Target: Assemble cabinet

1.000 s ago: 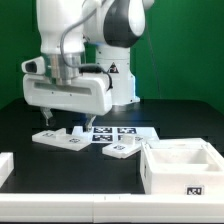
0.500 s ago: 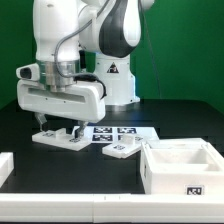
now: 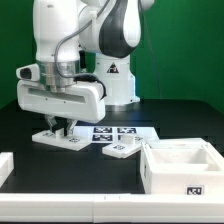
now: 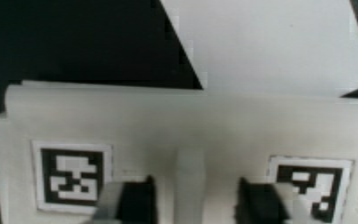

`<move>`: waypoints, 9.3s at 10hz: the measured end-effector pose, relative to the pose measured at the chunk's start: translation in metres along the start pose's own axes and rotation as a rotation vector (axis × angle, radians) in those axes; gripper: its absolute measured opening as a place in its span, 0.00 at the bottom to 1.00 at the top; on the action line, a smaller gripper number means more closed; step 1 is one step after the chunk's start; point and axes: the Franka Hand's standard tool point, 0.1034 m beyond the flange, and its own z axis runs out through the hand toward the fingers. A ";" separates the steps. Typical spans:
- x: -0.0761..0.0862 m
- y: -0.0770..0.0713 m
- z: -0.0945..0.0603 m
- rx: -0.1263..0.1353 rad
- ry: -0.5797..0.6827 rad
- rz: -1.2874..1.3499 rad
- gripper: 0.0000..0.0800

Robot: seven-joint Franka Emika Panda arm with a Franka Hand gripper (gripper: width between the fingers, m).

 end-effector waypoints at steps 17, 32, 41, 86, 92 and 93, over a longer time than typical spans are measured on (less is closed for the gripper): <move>0.002 -0.179 -0.065 0.098 -0.052 0.622 0.08; -0.037 -0.225 -0.062 0.026 -0.097 1.051 0.08; -0.030 -0.249 -0.072 -0.064 -0.136 1.109 0.08; -0.001 -0.280 -0.060 0.052 0.001 1.152 0.08; 0.017 -0.288 -0.060 0.081 0.059 1.216 0.08; 0.017 -0.288 -0.060 0.081 0.059 1.215 0.08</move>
Offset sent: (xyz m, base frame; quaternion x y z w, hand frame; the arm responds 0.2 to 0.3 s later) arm -0.0048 0.0315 0.0439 -0.0202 -0.0040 0.1971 0.9802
